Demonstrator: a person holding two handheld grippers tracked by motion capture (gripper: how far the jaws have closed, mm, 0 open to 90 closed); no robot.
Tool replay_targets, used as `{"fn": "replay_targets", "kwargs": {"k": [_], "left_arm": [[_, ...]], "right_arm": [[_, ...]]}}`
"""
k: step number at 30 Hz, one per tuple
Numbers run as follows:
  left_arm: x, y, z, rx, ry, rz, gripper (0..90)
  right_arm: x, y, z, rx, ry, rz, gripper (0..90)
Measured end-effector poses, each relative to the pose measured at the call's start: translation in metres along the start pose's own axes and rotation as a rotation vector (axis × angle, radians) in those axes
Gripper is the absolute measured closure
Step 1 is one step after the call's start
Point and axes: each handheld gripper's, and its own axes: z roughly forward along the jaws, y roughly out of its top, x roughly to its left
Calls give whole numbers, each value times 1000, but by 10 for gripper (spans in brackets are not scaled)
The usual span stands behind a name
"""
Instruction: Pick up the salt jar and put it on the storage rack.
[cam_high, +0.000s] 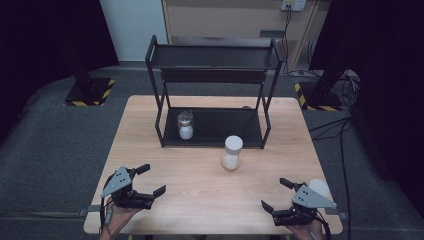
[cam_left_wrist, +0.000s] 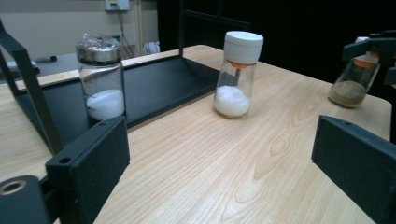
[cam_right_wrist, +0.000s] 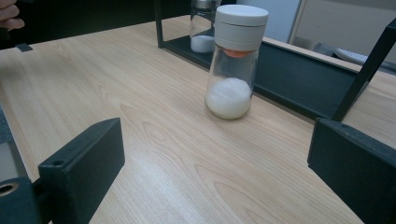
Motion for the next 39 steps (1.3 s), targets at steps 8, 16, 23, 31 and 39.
{"fn": "replay_targets", "kwargs": {"k": [8,16,23,31,39], "left_arm": [[1,-10,2,13,-5,-10,33],[5,-15,3,32,-16,-19,26],[5,-16,1,38,-15,-17,22],[3,-14,2,51,-14,-1,19],[4,-14,3,54,-18,-4,19]], "right_arm": [[0,0,0,1,0,0,40],[1,1,0,4,-2,0,39],[1,0,1,2,0,-2,40],[1,0,1,1,-2,-1,39],[1,0,1,1,-2,0,40]]}}
